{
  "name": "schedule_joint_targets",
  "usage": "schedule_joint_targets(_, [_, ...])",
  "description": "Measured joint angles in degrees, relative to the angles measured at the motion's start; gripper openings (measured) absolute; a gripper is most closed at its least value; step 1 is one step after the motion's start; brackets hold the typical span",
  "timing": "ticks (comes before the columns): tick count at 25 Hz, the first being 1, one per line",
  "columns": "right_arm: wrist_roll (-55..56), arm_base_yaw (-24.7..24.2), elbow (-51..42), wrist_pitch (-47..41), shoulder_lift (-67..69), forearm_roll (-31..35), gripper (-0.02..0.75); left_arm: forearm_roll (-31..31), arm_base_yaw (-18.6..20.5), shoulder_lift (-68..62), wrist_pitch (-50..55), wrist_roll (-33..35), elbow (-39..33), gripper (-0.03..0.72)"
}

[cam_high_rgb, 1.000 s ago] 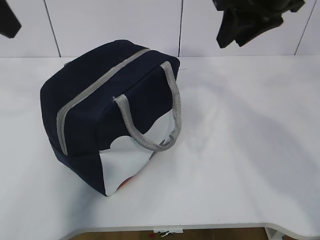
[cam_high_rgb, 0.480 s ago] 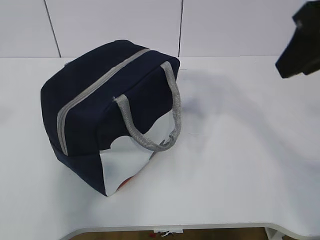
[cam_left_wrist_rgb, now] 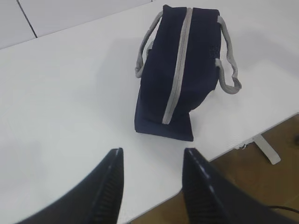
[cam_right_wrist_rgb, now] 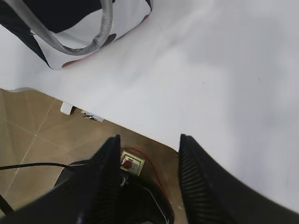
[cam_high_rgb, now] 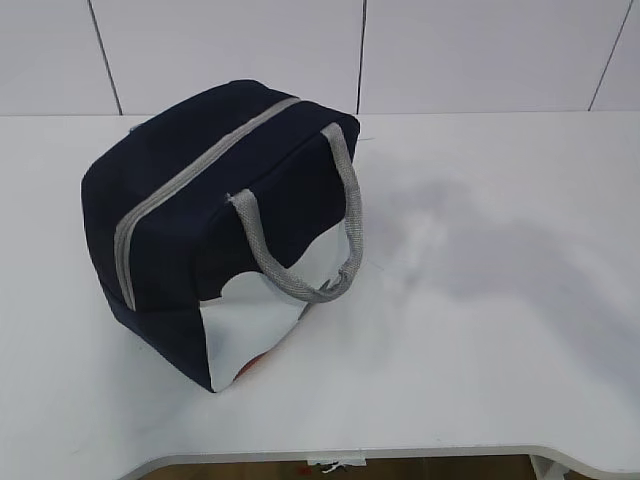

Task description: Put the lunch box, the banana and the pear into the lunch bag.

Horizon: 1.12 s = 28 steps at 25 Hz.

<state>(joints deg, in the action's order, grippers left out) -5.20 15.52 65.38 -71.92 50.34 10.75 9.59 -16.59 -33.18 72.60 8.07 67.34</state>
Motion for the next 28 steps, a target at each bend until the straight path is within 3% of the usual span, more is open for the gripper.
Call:
schedule_joint_targets(10, [0.0,0.0,-9.3,-0.6,-22.0,-1.7,0.344,0.3,0.0,12.5,0.1,0.2,-8.4,0.309])
schedule_joint_targets(18, [-0.4,0.0,-21.6,2.3,-37.3,-2.6,0.344,-0.1,0.0,21.5,0.2,1.0,-18.9,0.260])
schedule_joint_targets(28, [-0.9,0.0,-35.4,5.5,-51.2,-4.3,0.344,-1.9,0.0,32.8,-2.5,1.2,-31.9,0.251])
